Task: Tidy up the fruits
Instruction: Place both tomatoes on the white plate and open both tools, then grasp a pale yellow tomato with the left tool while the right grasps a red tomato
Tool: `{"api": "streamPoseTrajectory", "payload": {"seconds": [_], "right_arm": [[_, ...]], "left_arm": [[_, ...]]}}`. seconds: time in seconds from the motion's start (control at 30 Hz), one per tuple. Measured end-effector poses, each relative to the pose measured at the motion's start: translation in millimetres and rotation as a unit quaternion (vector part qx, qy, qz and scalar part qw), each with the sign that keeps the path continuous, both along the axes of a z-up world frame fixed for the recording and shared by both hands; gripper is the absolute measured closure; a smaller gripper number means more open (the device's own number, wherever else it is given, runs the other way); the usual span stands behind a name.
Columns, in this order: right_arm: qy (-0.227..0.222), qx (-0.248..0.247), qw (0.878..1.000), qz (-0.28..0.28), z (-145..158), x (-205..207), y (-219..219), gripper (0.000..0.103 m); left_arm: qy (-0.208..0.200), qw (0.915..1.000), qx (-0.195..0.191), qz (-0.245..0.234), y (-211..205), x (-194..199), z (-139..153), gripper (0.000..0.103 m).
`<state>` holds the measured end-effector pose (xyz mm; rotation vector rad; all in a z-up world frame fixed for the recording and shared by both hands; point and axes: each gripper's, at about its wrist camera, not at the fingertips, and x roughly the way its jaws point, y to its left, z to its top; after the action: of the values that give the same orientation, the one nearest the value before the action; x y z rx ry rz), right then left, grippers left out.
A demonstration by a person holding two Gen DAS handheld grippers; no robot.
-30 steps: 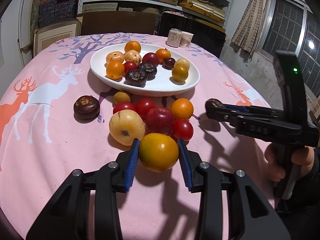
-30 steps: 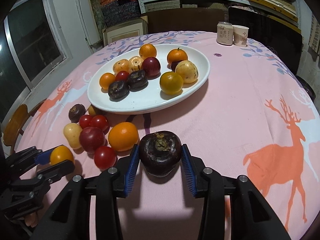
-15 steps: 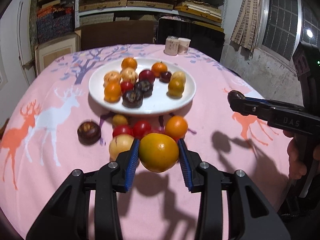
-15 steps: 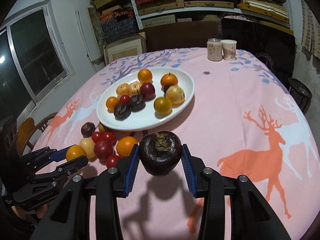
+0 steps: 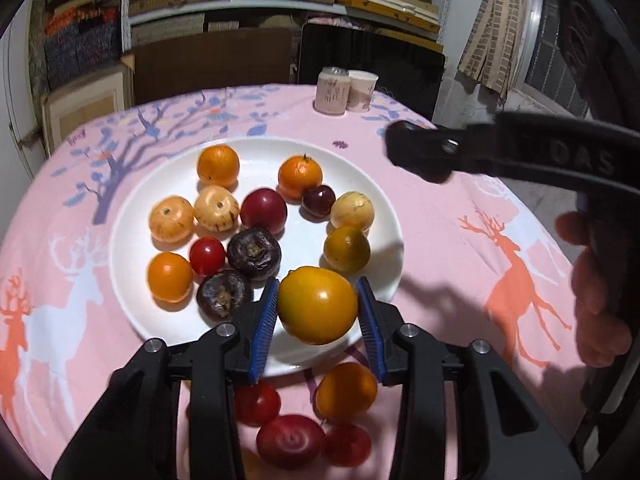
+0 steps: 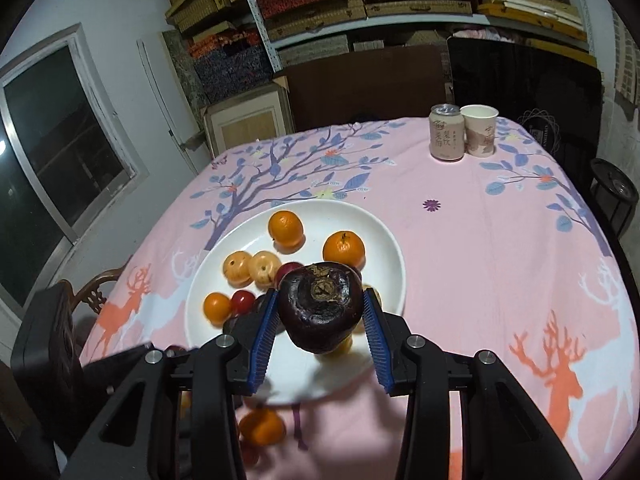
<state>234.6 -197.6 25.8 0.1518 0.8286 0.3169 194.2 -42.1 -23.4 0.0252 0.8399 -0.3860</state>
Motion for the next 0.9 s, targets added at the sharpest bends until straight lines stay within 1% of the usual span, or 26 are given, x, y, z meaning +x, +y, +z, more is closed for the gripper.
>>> {"api": "streamPoseTrajectory", "payload": {"seconds": [0.13,0.17,0.2,0.23,0.27,0.33,0.4,0.47,0.5,0.57,0.6,0.63,0.67,0.73,0.77,0.83,0.87,0.9], "right_arm": [[0.028,-0.006,0.999,0.016,-20.3,29.7,19.8,0.059],[0.034,-0.006,0.999,0.020,-23.9,33.2,22.9,0.056],[0.033,-0.010,0.999,0.016,-25.4,34.1,24.5,0.046],[0.025,-0.011,1.000,0.013,-24.5,31.9,23.9,0.041],[0.019,-0.010,1.000,0.013,-23.4,28.1,23.6,0.041],[0.014,-0.007,1.000,0.012,-22.0,18.5,19.2,0.041],[0.007,0.003,1.000,0.004,-19.7,3.1,9.2,0.041],[-0.006,0.023,1.000,-0.008,-18.7,-20.1,-4.2,0.041],[-0.015,0.033,0.999,-0.017,-19.4,-33.6,-11.5,0.040],[-0.038,0.053,0.997,-0.027,-23.2,-60.2,-23.2,0.027],[-0.050,0.061,0.997,-0.016,-27.0,-75.3,-25.9,0.013],[-0.054,0.057,0.997,0.000,-30.8,-86.9,-24.2,0.006],[-0.052,0.042,0.998,0.019,-35.6,-99.3,-18.7,0.003],[-0.036,0.019,0.997,0.061,-44.1,-119.6,-4.6,0.003],[-0.021,0.012,0.996,0.083,-48.6,-128.3,4.2,0.003],[-0.003,-0.014,0.995,0.099,-56.5,-140.2,21.8,0.004],[0.003,-0.027,0.993,0.111,-61.2,-144.2,31.4,0.007],[0.008,-0.032,0.992,0.124,-65.1,-146.1,38.7,0.020]], "left_arm": [[0.016,0.9999,0.004,0.001,-2.5,20.1,-13.3,0.065],[0.020,0.9998,0.007,0.001,-3.1,23.3,-15.2,0.065],[0.021,0.9998,0.007,0.001,-3.1,24.2,-16.2,0.063],[0.018,0.9998,0.005,0.000,-2.0,22.9,-15.1,0.057],[0.011,0.9999,0.004,0.001,-0.2,19.8,-12.5,0.044],[-0.009,0.9999,0.004,0.008,4.9,9.0,-5.4,0.029],[-0.018,0.9998,0.000,0.004,11.5,-3.8,1.9,0.025],[-0.023,0.9997,-0.009,0.009,24.6,-21.3,9.1,0.013],[-0.023,0.9994,-0.017,0.016,34.7,-31.3,12.0,0.010],[-0.017,0.9988,-0.036,0.028,55.3,-48.8,14.2,0.008],[-0.014,0.9984,-0.041,0.036,63.7,-55.8,13.8,0.006],[-0.011,0.9977,-0.044,0.050,74.7,-64.8,12.3,0.005],[-0.006,0.9970,-0.043,0.064,83.9,-72.7,9.4,0.005],[0.001,0.9948,-0.038,0.095,98.8,-86.1,3.0,0.005],[0.002,0.9942,-0.036,0.101,102.8,-91.1,0.1,0.005],[0.003,0.9947,-0.014,0.101,105.5,-100.7,-8.2,0.005],[0.000,0.9956,0.008,0.094,101.8,-104.6,-12.0,0.005],[-0.008,0.9953,0.027,0.093,98.9,-107.1,-14.5,0.005]]}}
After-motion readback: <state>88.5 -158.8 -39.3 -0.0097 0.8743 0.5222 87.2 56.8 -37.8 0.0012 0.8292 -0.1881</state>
